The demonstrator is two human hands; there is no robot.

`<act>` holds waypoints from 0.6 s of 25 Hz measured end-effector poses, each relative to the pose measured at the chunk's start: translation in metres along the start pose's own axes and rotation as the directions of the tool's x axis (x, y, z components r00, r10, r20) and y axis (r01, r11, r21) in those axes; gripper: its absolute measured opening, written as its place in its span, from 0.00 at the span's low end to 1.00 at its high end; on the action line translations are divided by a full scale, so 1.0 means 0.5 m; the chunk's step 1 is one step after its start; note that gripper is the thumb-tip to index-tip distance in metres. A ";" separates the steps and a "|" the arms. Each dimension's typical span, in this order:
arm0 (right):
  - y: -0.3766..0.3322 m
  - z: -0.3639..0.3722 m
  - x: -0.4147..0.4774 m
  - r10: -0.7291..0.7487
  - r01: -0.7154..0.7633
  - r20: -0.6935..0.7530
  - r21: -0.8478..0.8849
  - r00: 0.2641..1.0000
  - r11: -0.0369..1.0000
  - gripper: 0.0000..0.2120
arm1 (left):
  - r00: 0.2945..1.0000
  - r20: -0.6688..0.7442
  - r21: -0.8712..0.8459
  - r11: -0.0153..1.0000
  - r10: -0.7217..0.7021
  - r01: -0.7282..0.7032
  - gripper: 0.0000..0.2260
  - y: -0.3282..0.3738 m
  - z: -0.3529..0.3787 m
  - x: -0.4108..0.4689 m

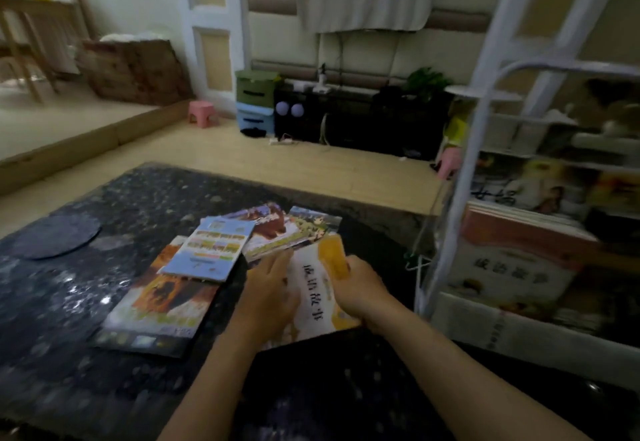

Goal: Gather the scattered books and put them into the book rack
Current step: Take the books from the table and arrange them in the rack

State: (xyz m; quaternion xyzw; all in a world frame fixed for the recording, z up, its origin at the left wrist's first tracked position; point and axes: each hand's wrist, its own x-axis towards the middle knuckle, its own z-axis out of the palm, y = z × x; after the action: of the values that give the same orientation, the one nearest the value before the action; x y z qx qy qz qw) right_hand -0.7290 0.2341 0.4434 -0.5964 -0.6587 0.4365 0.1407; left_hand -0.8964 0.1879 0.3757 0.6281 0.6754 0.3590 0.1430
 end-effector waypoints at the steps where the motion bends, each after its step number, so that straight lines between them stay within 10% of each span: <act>1: -0.008 -0.049 -0.027 -0.064 0.063 -0.025 -0.046 0.998 0.997 0.07 | 1.000 0.008 -0.041 0.999 0.027 -0.026 0.31 0.040 -0.010 0.015; 7: -0.030 -0.309 -0.182 -0.399 0.330 -0.125 -0.372 0.908 0.868 0.04 | 0.981 0.074 -0.195 0.967 0.179 -0.162 0.19 0.291 -0.039 0.050; 15: -0.012 -0.547 -0.333 -0.493 0.227 -0.209 -0.694 0.845 0.684 0.16 | 0.953 0.050 -0.158 0.945 0.298 -0.287 0.13 0.546 0.021 0.041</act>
State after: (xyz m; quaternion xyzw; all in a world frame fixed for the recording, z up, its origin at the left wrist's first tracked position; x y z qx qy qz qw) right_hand -0.4986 0.1945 0.6622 -0.5357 -0.8331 0.0215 0.1363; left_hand -0.6897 0.1979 0.5550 0.7216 0.5403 0.4025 0.1593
